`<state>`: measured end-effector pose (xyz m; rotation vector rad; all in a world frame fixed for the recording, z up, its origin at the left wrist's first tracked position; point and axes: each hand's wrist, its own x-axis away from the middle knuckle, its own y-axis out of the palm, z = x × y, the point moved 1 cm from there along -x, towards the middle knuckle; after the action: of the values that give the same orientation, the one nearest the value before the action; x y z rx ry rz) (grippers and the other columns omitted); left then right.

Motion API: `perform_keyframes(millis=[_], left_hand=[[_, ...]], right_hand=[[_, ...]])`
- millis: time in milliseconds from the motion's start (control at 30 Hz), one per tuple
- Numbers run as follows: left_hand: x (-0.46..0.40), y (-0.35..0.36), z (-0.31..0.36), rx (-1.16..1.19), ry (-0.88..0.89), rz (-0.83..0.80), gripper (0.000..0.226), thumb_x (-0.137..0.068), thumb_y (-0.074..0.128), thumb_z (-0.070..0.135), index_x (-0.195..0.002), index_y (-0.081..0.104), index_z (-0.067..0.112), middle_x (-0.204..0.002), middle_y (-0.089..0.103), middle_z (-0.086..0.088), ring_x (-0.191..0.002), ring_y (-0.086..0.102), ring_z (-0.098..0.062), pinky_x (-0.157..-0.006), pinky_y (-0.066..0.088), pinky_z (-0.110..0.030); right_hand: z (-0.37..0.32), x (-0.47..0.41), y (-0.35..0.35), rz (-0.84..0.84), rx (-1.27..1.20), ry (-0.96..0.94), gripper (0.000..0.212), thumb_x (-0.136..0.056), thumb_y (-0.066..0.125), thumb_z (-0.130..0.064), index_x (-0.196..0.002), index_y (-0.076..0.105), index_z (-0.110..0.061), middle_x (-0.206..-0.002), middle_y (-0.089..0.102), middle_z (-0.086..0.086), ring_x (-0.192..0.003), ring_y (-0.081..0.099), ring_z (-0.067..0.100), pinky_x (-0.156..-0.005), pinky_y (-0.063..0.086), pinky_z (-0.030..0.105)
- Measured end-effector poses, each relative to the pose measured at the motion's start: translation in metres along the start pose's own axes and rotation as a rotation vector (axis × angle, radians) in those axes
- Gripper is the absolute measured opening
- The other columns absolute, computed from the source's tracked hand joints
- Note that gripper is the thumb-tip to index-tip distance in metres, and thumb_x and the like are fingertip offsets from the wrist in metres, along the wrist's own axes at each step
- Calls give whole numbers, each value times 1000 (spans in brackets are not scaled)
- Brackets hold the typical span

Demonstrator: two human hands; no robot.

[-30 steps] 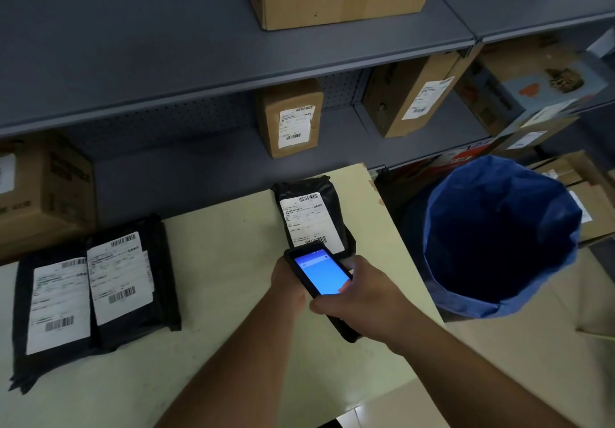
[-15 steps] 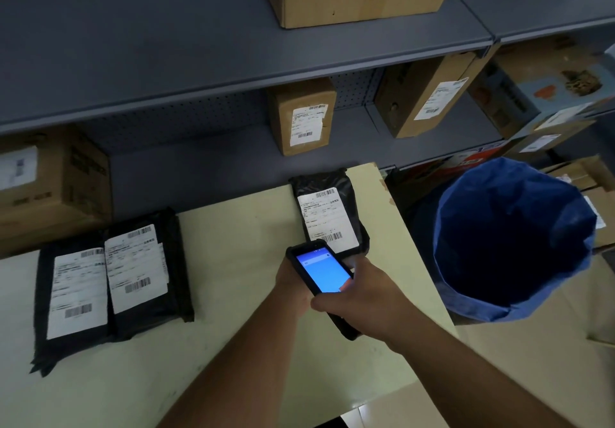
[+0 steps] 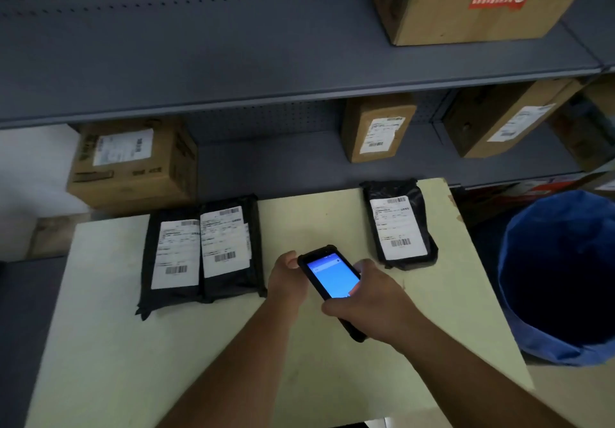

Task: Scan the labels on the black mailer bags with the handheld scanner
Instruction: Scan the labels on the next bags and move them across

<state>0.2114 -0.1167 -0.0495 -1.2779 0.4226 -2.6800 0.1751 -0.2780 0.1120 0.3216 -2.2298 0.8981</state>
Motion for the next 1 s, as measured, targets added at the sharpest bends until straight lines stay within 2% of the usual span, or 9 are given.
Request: perform_keyframes(millis=[100,300,400,533,633,733,800,867,1000], left_hand=[[30,-30,10,59,38,32,51,-100,58,24,-150,50,22,-136,66,-5,-121,65,-27,-107,53,-44],[39,-78,0,166,72,110,49,-101,49,8,-148,52,21,-140,63,-1,-116,64,-19,-101,55,-34],[42,-105,-6,239,89,141,48,-101,48,2,-145,52,19,-133,61,1,-95,63,-9,-71,55,-17],[36,-140,-21,250,86,190,52,-97,60,11,-148,52,17,-140,62,-1,-118,61,-19,-101,51,-34],[31,-160,-32,249,72,206,50,-97,63,12,-145,52,18,-136,63,1,-114,62,-17,-92,50,-28],[28,-177,-40,207,91,237,26,-98,63,12,-120,59,26,-108,63,11,-98,61,-12,-81,50,-22],[25,-189,-46,162,106,273,30,-98,65,16,-127,60,25,-119,65,7,-106,60,-15,-92,52,-29],[23,-201,-51,121,115,310,47,-98,66,17,-143,55,17,-134,62,0,-110,59,-16,-91,48,-30],[15,-223,-62,20,116,461,57,-92,72,20,-146,55,14,-141,58,-9,-123,59,-26,-101,49,-37]], right_hand=[[-16,4,18,-12,35,-18,54,-72,85,-36,-113,52,-25,-94,69,-1,-86,76,21,-68,62,38],[-43,7,48,-23,87,-51,56,-73,85,-37,-116,52,-23,-98,68,1,-88,73,20,-80,66,45],[-56,8,64,-31,120,-70,59,-73,86,-39,-118,51,-23,-98,67,0,-88,72,19,-81,66,45],[-75,7,86,-43,156,-93,59,-73,86,-39,-117,51,-22,-98,66,-1,-86,70,17,-80,65,45],[-87,5,102,-55,170,-102,58,-74,86,-39,-116,51,-21,-100,66,-1,-87,69,17,-72,59,38],[-97,3,115,-61,174,-106,56,-73,86,-40,-112,51,-21,-100,66,-1,-88,69,18,-70,56,35],[-103,3,124,-65,190,-110,56,-73,86,-41,-112,51,-21,-99,65,-1,-87,69,18,-70,57,36],[-109,2,131,-67,208,-113,59,-72,86,-43,-113,51,-21,-99,64,-2,-88,68,18,-73,59,38],[-117,1,146,-78,217,-121,61,-74,86,-42,-119,50,-23,-100,63,-3,-88,67,17,-72,58,36]])
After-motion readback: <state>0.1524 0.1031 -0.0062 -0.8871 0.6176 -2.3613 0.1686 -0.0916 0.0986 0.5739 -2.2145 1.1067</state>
